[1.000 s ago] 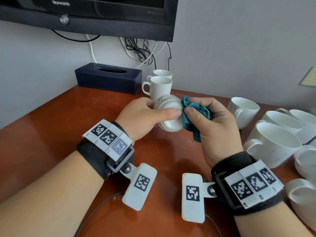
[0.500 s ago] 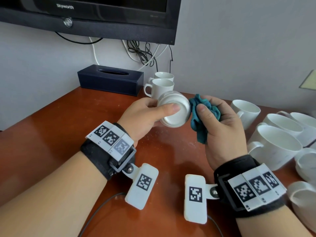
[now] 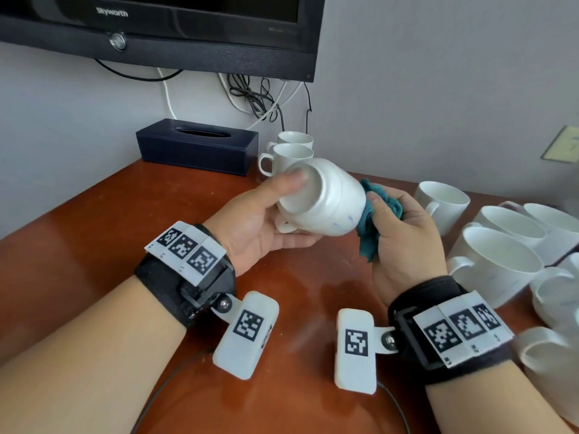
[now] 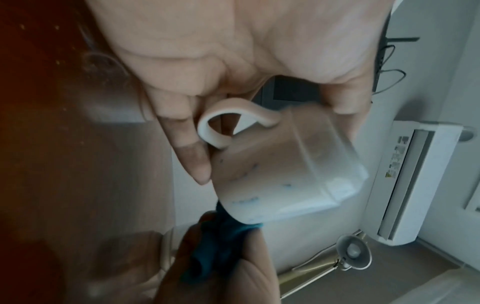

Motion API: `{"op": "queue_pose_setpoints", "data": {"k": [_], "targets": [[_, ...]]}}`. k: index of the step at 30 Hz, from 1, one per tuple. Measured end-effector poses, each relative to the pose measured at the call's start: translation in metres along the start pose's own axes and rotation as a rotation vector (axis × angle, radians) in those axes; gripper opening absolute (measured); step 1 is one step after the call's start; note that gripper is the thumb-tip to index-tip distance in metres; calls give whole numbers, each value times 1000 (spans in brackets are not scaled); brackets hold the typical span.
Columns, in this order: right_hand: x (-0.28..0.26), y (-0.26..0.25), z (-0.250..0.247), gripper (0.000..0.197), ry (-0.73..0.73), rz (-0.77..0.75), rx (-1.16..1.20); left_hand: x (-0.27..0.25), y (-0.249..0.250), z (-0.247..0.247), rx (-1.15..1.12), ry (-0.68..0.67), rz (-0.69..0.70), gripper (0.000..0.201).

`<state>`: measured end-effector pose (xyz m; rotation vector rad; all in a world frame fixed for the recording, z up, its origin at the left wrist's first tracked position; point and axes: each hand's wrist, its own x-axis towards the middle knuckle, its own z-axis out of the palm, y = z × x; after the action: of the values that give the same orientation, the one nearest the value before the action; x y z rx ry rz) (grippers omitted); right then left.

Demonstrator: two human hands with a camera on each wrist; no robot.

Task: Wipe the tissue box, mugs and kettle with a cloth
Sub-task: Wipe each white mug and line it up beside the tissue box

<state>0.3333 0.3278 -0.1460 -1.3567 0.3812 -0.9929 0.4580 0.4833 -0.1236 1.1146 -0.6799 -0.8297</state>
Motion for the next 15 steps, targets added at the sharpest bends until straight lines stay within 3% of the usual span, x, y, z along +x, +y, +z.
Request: {"op": "queue_pose_setpoints", "data": {"k": [3,9,12,15], "targets": [[-2,-1,1,6,-19,27,23,0,1,3,-78,-7,3,68],[0,1,0,17,31,-14,49,2,-2,1,-23,31,-19,66],[-1,-1,1,3,20,-20,36,3,-2,2,-27,36,-15,69],[-2,-3,2,8,24,-30,40,3,-1,3,-34,42,-6,61]]}}
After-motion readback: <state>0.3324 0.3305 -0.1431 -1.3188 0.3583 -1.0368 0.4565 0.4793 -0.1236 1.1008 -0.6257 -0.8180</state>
